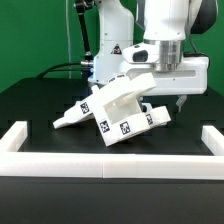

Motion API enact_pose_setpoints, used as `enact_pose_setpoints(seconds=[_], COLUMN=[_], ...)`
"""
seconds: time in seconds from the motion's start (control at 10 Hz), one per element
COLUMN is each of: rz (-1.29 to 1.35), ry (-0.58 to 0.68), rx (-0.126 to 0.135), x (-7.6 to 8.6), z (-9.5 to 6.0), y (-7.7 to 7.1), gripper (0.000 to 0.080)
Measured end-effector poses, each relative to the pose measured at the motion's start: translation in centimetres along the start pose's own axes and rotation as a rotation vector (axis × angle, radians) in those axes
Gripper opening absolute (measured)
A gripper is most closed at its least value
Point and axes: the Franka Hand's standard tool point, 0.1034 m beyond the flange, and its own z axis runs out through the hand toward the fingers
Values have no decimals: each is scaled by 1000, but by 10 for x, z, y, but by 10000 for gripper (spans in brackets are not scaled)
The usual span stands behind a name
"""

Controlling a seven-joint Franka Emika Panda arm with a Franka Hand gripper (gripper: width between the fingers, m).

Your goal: Assemble chair

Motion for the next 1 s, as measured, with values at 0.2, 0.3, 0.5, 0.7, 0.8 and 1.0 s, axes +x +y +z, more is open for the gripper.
enact_pose_setpoints(seconds=[0.2, 0.3, 0.5, 0.7, 0.8, 1.0], rz=[2, 5, 36, 46, 44, 47], ry=[-2, -6, -1, -10, -17, -5], rx=[1, 8, 25, 52, 68, 69], x=[-8, -14, -19, -19, -15, -10], z=[-4, -12, -33, -57, -74, -80], y=[1, 1, -9, -15, -16, -12], gripper=[649, 649, 649, 649, 649, 649])
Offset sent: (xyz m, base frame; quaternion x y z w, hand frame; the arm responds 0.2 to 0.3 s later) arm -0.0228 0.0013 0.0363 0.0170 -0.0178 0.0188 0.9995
